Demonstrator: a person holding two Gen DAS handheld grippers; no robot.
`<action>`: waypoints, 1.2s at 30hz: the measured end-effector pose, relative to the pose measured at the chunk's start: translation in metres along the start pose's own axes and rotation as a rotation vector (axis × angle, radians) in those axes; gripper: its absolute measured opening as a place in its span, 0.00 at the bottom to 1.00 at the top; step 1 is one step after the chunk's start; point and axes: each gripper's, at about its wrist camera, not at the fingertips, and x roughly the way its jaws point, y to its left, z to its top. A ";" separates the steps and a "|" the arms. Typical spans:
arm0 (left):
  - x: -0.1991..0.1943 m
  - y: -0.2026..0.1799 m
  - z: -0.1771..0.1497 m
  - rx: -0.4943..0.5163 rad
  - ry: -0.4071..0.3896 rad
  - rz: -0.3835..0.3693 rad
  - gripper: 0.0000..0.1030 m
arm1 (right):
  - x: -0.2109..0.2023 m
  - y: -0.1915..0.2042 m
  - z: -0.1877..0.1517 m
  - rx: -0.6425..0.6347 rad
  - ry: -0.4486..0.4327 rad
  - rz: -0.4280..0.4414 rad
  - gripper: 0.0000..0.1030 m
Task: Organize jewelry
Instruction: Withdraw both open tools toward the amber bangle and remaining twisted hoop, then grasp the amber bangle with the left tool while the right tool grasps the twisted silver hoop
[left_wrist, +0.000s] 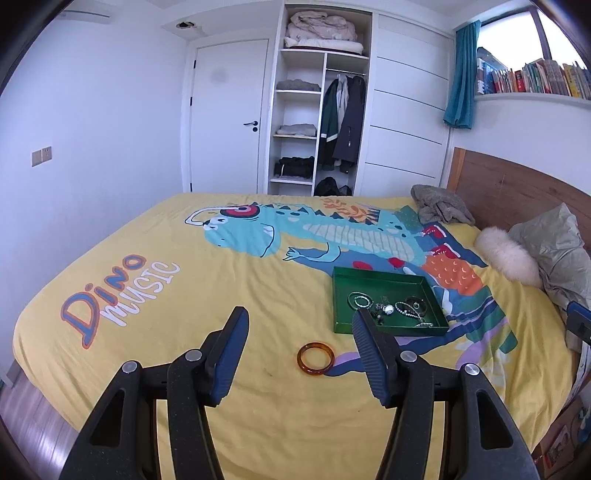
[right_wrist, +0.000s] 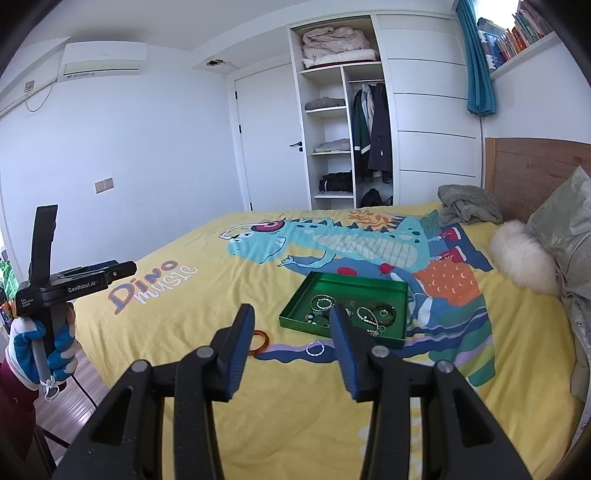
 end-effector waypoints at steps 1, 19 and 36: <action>0.001 0.000 0.000 0.003 0.000 0.000 0.56 | -0.001 0.001 0.001 -0.003 -0.003 0.001 0.39; 0.134 0.018 -0.053 -0.025 0.181 -0.007 0.56 | 0.112 -0.021 -0.037 0.033 0.162 0.014 0.39; 0.302 0.012 -0.103 0.026 0.400 -0.040 0.48 | 0.292 -0.070 -0.105 0.111 0.385 0.039 0.38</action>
